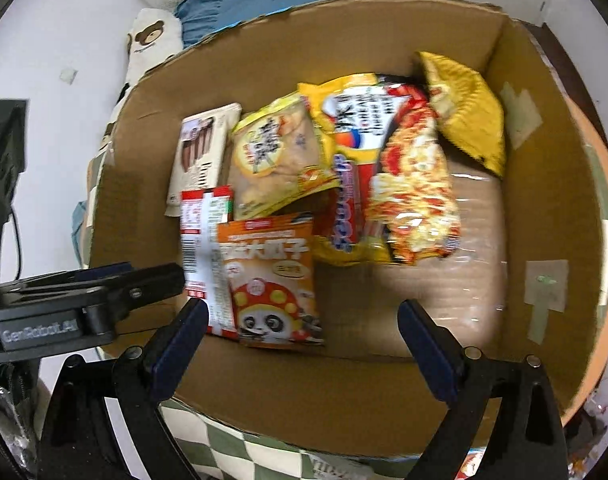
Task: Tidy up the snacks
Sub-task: 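Carry both packs into the cardboard box and open both tools, then grasp the panda chip bag with right tool while left tool grasps the nitz cookie bag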
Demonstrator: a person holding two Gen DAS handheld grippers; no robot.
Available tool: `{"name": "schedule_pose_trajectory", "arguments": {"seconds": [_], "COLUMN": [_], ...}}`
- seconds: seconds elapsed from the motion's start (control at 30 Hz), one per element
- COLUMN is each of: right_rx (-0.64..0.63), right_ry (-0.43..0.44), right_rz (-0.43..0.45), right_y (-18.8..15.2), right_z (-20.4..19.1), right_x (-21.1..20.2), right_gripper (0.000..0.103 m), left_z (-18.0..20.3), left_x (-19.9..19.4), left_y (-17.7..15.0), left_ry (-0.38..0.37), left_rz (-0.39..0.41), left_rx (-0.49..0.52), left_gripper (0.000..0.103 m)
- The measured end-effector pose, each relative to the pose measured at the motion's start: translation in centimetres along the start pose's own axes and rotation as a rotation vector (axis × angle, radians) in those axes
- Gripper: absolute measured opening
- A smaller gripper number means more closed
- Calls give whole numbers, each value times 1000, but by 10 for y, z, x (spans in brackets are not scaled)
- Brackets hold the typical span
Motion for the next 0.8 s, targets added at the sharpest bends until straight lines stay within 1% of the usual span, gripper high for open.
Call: {"name": "schedule_pose_trajectory", "arguments": {"seconds": [0.07, 0.13, 0.27, 0.37, 0.47, 0.7, 0.8], "right_rx": [1, 2, -21, -37, -57, -91, -93], "right_ry": [-18, -32, -68, -81, -86, -99, -85], "right_rz": [16, 32, 94, 145, 199, 320, 368], "right_y": [-1, -1, -5, -9, -17, -44, -57], "right_z": [7, 11, 19, 20, 21, 23, 22], "right_x": [-5, -10, -32, -49, -66, -103, -121], "right_gripper": [98, 98, 98, 98, 98, 98, 98], "left_z": [2, 3, 7, 12, 17, 27, 32], "left_x": [-4, -10, -28, -45, -64, -93, -105], "left_y": [-3, -6, -14, -21, -34, -64, -80], "left_ry": [12, 42, 73, 95, 116, 120, 114], "left_rz": [26, 59, 146, 218, 308, 434, 485], "left_rx": [15, 28, 45, 69, 90, 102, 101], "left_gripper": [75, 75, 75, 75, 75, 75, 75]}}
Point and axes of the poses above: each gripper's, at about its wrist camera, not at the fingertips, and x roughly the way its jaws point, z to its right, y to its top, the point moved 7 cm from there along x, roughly the way its jaws point, and after that the axes turned 7 degrees about x, right-handed, at the moved point
